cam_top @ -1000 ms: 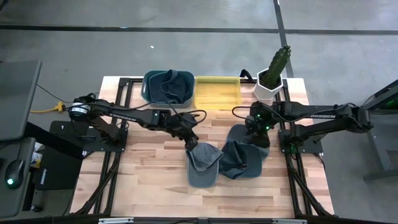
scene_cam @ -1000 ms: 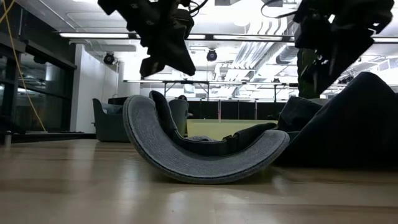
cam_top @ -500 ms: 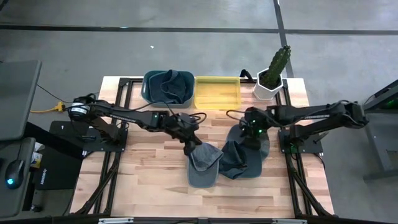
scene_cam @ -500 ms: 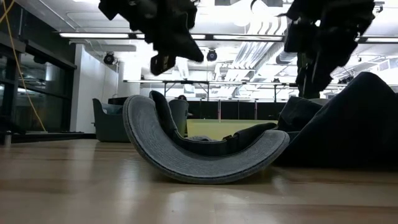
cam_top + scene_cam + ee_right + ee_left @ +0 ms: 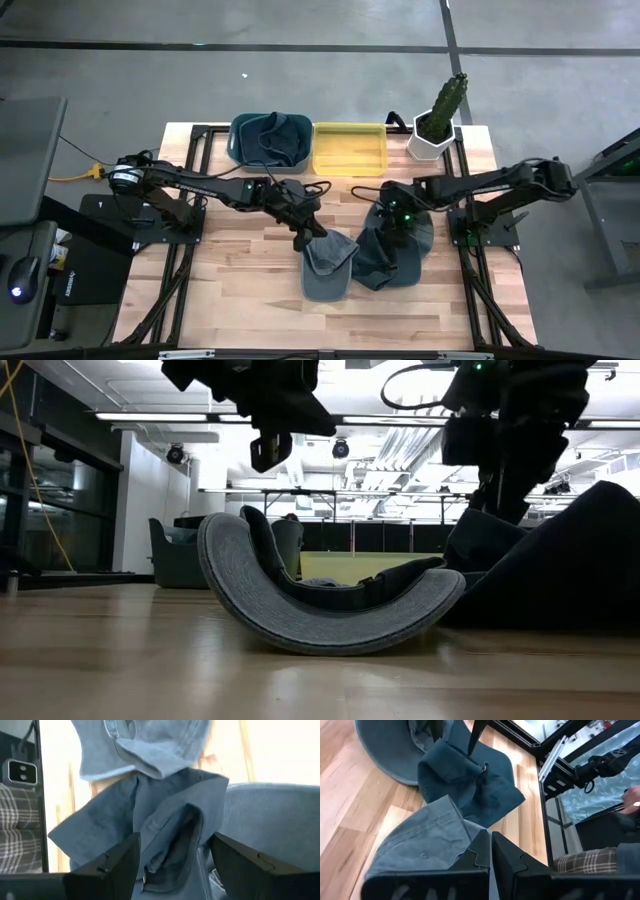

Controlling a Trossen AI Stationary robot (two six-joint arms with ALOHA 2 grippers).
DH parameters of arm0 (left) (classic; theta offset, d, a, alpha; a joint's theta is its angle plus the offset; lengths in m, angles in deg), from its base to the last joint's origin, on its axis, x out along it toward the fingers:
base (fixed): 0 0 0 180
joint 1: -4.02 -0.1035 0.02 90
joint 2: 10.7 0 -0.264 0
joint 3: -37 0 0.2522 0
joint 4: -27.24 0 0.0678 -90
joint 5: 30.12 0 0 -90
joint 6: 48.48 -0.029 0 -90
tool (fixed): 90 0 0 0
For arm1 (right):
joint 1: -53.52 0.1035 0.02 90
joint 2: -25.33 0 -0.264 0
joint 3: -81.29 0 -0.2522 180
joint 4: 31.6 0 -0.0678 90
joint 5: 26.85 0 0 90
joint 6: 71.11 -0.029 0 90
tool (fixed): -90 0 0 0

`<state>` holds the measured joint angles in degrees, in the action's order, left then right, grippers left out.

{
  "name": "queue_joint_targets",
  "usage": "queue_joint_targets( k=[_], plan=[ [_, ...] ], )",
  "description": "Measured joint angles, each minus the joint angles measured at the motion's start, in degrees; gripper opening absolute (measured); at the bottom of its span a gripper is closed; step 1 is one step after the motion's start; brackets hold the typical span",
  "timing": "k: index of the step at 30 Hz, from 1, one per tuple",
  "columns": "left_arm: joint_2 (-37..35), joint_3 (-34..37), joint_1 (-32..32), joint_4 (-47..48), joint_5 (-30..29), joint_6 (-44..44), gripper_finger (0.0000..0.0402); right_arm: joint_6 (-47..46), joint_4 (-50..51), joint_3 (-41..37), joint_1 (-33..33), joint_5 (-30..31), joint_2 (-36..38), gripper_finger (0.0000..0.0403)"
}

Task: Pick & Place hat
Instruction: Put the blue cap into the blue bin

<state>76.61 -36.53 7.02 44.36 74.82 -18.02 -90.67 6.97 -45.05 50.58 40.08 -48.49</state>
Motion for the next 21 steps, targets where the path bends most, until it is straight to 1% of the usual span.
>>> queue_joint_targets(
  k=[6, 13, 17, 21],
  plan=[
    [0.02, 0.00, 0.00, -0.59, 0.72, -0.09, 0.0000, -1.11, -0.23, 0.00, -0.04, -0.56, 0.22, 0.0232],
    [0.02, 0.00, 0.02, -0.66, 2.32, -0.16, 0.0000, -5.79, -2.73, 0.00, -0.81, -3.91, 0.27, 0.0232],
    [0.02, 0.00, 0.00, -0.67, 2.30, -0.19, 0.0000, -7.87, -4.23, 0.00, -0.79, -3.74, 0.27, 0.0232],
    [0.02, 0.00, 0.00, -0.66, 2.30, -0.18, 0.0000, -11.10, -4.37, 0.00, -0.76, -1.16, 0.27, 0.0232]
  ],
)
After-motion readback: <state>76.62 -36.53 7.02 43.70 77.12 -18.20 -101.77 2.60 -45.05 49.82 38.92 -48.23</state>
